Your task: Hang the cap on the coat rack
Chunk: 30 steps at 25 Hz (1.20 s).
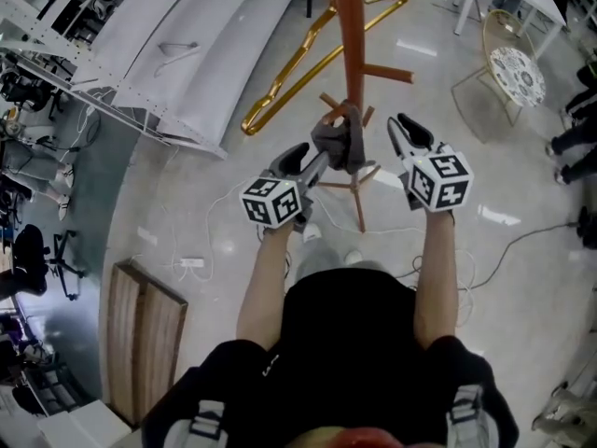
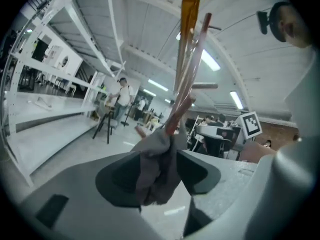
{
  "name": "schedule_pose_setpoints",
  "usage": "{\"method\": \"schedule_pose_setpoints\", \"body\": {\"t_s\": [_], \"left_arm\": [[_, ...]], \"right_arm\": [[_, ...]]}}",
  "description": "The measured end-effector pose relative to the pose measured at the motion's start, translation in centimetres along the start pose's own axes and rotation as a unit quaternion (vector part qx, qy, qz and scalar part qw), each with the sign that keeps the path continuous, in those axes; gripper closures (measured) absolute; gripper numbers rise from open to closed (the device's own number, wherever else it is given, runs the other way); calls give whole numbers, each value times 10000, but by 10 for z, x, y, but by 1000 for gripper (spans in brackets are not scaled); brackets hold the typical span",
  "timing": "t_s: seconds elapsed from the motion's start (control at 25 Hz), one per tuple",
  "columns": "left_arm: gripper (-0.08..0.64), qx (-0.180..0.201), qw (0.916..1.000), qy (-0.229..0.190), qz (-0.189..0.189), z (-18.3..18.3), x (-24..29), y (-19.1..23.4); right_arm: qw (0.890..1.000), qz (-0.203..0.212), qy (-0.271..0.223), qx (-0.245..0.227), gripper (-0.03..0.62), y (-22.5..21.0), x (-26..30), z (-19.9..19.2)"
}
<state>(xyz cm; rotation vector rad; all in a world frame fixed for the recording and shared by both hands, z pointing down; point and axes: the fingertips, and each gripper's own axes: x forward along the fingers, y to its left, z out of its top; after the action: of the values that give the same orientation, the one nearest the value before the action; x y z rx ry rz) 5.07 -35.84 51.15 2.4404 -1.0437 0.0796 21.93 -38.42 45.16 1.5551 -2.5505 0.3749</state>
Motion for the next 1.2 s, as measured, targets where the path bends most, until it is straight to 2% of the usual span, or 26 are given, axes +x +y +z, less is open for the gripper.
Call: {"method": "schedule_pose_setpoints", "body": {"t_s": [0.08, 0.12, 0.24, 0.36, 0.44, 0.6, 0.72, 0.84, 1.2], "left_arm": [[357, 224, 9986, -466, -78, 33, 0, -17], [389, 315, 9974, -649, -57, 46, 1, -24], [561, 520, 9935, -1012, -98, 71, 0, -49], [561, 851, 9903, -1097, -81, 77, -4, -80], [561, 1092, 9858, -1264, 164, 87, -10, -92], [561, 1426, 9711, -1770, 734, 122, -21, -100], [561, 1313, 9656, -1926, 1151, 134, -28, -89], [561, 1163, 9651, -1912, 1360, 135, -32, -80], [561, 1055, 9664, -1782, 1520, 130, -37, -70]], "right_arm": [[9991, -235, -348, -58, 557, -15, -4, 32], [9982, -330, -488, -55, 575, -20, -5, 46], [9950, -569, -820, 48, 586, -26, -11, 76], [9914, -762, -1047, -198, 595, -15, -24, 84], [9897, -812, -1114, -379, 597, -5, -28, 81], [9900, -817, -1098, -332, 597, 5, -32, 74], [9903, -725, -1114, -415, 598, 15, -32, 75], [9904, -613, -1153, -460, 598, 22, -33, 79], [9908, -488, -1161, -500, 598, 34, -35, 80]]}}
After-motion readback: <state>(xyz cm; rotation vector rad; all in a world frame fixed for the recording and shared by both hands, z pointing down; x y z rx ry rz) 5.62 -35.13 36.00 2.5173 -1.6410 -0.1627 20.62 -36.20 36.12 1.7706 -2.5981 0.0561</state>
